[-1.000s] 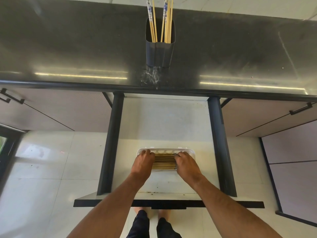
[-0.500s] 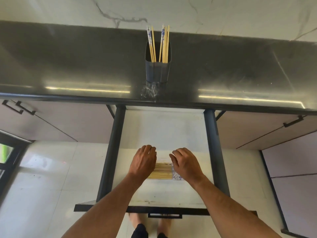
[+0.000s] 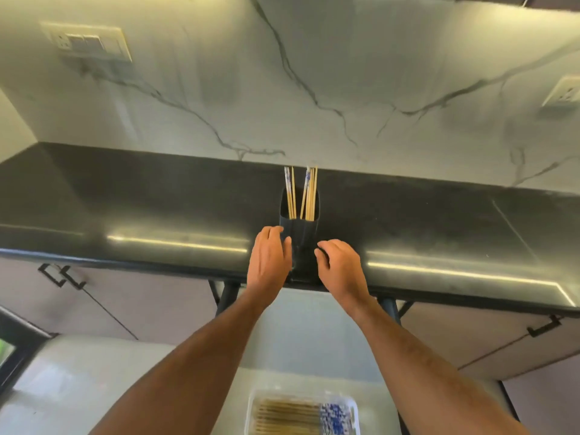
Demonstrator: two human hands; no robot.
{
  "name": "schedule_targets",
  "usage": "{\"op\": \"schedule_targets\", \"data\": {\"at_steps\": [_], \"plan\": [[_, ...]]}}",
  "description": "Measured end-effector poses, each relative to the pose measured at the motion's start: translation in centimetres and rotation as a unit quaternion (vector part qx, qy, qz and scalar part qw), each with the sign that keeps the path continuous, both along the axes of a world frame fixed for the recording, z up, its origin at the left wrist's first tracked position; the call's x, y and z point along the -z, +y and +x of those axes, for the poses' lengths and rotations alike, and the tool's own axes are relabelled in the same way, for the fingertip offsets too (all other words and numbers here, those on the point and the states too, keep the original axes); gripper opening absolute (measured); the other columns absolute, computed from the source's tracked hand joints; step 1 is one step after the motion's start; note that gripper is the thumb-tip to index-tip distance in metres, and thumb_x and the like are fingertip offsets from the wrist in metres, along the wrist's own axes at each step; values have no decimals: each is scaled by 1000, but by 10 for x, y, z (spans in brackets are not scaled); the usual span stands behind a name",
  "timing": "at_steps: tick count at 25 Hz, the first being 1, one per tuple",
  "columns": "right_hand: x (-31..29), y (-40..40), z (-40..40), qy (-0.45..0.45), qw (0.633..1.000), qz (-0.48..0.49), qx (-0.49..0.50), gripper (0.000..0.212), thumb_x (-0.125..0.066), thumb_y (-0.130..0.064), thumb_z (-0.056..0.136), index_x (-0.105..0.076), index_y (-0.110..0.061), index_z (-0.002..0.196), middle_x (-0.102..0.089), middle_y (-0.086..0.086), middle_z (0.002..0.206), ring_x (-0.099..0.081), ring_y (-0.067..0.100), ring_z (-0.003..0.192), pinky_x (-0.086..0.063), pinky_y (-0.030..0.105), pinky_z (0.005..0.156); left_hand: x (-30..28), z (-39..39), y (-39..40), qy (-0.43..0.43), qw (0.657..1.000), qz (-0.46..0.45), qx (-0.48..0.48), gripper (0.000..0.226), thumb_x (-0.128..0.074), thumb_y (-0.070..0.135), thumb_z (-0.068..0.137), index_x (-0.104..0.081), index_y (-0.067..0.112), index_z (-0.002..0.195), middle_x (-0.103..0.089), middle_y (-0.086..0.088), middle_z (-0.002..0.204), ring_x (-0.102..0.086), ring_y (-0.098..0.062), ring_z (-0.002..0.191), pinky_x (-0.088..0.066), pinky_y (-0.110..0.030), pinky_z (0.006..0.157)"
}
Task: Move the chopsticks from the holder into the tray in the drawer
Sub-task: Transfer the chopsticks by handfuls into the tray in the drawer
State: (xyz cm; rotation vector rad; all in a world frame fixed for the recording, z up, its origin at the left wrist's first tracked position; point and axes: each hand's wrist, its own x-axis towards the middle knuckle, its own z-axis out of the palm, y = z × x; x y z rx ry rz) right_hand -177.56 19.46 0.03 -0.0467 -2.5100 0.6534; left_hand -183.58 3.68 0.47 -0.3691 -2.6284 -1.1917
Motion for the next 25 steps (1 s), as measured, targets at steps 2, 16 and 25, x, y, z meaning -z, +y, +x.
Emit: {"op": "schedule_targets", "data": {"at_steps": [2, 16, 25], "plan": [[-23, -1, -41, -2, 998, -58, 31, 17, -66, -13, 96, -74, -9, 111, -75, 4, 100, -68, 12, 88, -51, 17, 80, -21, -39, 7, -18, 999, 34, -8, 20, -51, 26, 104, -58, 18, 121, -58, 5, 114, -57, -10, 101, -52, -28, 88], [-37, 30, -225, -67, 968, -192, 146, 30, -73, -5, 89, -71, -10, 118, -75, 5, 108, -72, 17, 100, -48, 15, 75, -12, -215, 61, -172, 980, 96, -18, 38, -61, 23, 100, -54, 8, 134, -65, -5, 121, -49, 1, 72, -36, -11, 62], [-20, 59, -312, -136, 962, -209, 108, 33, -73, -19, 92, -68, -12, 123, -70, 7, 117, -61, 26, 119, -53, 36, 93, 12, -275, 86, -209, 969, 126, -25, 17, -70, 25, 95, -69, 13, 107, -65, 7, 86, -61, -6, 75, -43, -17, 64]]}}
